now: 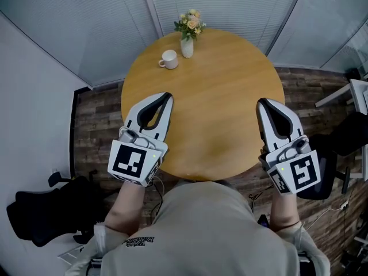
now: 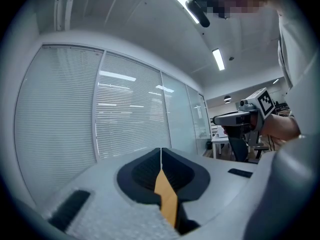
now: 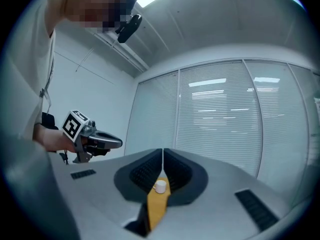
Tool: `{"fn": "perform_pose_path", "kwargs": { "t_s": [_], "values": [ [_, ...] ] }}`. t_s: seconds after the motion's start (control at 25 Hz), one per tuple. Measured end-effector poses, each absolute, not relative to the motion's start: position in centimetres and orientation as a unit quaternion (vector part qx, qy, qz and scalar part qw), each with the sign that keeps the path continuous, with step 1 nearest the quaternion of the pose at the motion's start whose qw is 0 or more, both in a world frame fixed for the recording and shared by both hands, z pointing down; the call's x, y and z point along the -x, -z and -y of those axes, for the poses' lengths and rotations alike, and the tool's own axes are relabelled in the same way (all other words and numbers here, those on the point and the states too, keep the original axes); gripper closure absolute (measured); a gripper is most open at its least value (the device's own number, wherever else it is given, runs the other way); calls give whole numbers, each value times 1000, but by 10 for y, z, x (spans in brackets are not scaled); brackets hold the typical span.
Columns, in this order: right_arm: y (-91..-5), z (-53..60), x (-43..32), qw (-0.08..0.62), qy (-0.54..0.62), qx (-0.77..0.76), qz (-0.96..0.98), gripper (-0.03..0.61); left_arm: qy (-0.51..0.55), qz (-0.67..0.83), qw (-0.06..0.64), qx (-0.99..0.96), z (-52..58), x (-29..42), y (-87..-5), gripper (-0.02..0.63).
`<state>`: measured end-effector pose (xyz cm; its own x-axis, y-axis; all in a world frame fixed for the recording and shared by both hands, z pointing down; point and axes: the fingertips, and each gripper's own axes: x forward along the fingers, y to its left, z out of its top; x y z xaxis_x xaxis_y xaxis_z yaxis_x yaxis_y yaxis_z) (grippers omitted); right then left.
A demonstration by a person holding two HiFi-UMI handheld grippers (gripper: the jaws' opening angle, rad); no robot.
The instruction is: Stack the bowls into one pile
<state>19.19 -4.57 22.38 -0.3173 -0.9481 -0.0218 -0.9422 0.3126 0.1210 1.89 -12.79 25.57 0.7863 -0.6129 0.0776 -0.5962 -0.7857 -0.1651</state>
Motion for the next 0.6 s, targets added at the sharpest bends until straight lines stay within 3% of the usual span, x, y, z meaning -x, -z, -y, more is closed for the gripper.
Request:
{"fn": "perform_pose_path", "kwargs": {
  "t_s": [0.6],
  "values": [
    [-236, 50, -188, 32, 40, -571, 819, 546, 80, -320, 56, 942, 124, -19, -266, 586]
  ]
}}
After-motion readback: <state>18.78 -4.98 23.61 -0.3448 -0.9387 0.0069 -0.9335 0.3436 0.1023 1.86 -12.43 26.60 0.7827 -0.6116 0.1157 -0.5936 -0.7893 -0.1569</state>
